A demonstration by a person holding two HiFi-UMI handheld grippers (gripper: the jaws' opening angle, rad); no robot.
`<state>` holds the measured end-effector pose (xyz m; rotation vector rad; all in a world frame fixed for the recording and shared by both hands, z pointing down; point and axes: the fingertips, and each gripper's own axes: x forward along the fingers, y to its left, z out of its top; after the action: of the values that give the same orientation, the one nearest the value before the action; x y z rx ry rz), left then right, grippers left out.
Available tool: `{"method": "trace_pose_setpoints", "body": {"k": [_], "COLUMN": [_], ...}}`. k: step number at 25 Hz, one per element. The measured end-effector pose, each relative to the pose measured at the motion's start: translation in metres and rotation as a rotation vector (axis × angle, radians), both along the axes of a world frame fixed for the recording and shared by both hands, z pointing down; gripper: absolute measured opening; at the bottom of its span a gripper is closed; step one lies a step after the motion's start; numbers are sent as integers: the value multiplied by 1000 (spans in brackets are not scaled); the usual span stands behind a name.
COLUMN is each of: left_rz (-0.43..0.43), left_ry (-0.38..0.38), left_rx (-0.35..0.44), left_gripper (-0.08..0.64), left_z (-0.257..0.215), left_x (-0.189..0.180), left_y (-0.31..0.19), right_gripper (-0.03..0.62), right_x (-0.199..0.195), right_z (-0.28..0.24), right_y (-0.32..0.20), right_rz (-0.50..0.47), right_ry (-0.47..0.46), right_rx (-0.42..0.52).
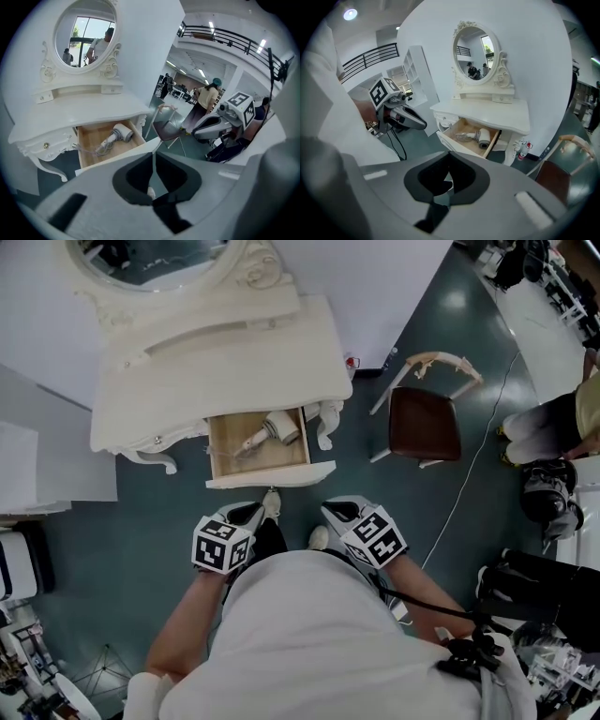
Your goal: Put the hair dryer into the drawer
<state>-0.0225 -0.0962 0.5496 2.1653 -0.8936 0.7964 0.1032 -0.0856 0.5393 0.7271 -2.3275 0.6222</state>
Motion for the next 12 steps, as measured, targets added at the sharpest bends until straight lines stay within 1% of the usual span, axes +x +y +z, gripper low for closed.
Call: {"method": "trace_pose_setpoints", "body": {"k": [3,12], "left_rz": [-8,-17], "left_ry": [16,114], "left_rx": [12,-3], "left_gripper": [2,3], "left_z": [-10,-19], "left_x": [2,3], "left_y": [12,36], "right_gripper": [2,0], "right_x": [-7,-27], "right_z": [-3,-6], "right_y": [7,22], "right_rz": [-29,-93], "right_ry": [0,13], "right_rx": [9,17]}}
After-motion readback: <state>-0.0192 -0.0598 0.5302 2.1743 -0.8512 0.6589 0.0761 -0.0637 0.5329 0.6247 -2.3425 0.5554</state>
